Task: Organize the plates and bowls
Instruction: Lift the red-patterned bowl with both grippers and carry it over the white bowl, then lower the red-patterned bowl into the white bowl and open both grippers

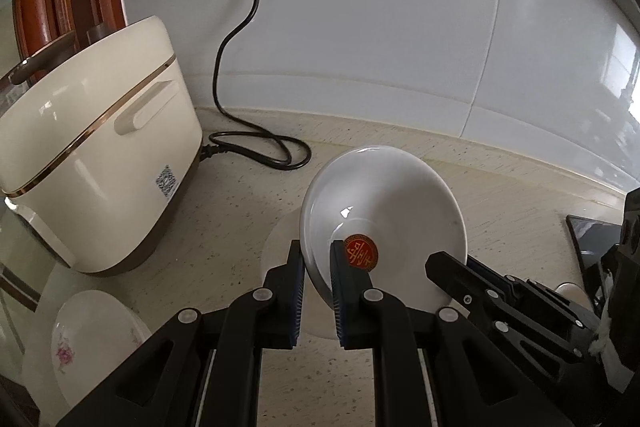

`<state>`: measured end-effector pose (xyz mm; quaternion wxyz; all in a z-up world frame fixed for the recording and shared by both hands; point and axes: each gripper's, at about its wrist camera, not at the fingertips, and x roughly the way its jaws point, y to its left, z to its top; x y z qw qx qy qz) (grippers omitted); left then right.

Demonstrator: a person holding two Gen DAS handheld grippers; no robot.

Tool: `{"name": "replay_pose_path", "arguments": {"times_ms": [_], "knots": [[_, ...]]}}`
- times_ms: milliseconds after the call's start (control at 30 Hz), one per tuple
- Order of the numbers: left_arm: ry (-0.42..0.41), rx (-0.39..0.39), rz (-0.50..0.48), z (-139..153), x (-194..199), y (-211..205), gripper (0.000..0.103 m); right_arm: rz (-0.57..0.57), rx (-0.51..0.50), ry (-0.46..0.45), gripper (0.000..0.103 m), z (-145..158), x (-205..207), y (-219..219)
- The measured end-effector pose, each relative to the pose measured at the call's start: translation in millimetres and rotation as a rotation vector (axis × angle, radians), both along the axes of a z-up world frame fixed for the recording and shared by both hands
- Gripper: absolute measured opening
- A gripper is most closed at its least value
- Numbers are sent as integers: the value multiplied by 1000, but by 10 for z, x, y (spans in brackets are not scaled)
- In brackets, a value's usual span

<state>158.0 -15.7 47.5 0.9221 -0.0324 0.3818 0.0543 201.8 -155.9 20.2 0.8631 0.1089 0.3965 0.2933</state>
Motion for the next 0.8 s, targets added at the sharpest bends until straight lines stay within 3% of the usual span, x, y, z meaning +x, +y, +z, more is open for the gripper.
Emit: {"name": "replay_pose_path", "arguments": {"times_ms": [433, 800], "knots": [[78, -25, 21, -137, 70, 99, 13, 7, -100, -38, 24, -53, 9, 248], [165, -115, 37, -281, 170, 218, 15, 14, -194, -117, 33, -50, -66, 378]]}}
